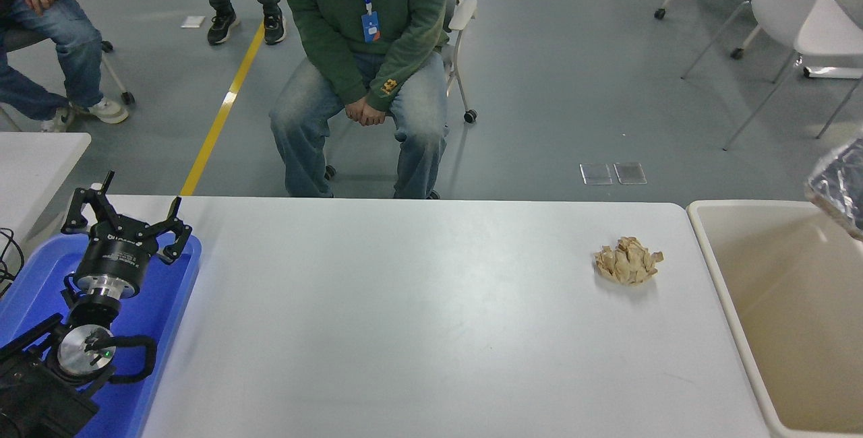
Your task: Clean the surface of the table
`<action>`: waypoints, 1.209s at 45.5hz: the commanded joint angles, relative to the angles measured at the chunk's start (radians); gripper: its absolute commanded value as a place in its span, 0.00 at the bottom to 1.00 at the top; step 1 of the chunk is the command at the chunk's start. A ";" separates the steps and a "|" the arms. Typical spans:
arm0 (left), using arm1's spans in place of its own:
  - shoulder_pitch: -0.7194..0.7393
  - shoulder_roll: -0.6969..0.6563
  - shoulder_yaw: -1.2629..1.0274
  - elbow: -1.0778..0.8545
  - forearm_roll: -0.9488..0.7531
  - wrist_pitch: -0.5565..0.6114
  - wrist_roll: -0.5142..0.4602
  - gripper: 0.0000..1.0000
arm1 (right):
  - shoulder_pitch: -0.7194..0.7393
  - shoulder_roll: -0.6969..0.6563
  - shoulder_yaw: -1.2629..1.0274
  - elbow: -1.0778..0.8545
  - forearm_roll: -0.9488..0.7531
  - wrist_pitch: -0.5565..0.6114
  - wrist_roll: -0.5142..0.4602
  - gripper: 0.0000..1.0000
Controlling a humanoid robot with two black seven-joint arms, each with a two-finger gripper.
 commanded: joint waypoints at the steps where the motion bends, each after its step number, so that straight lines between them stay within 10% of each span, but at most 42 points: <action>1: 0.001 0.000 0.000 0.000 0.001 0.000 0.000 1.00 | -0.053 0.062 -0.004 -0.084 0.017 -0.100 -0.004 0.00; 39: -0.001 0.000 0.000 0.000 0.001 0.000 0.000 1.00 | -0.116 0.146 -0.001 -0.085 0.107 -0.244 -0.007 0.02; 47: -0.001 0.000 0.000 0.000 0.001 0.000 0.000 1.00 | -0.113 0.140 -0.001 -0.084 0.181 -0.243 -0.007 0.95; 55: -0.001 0.000 0.000 0.000 0.000 0.000 0.000 1.00 | -0.110 0.135 -0.002 -0.084 0.204 -0.241 -0.006 1.00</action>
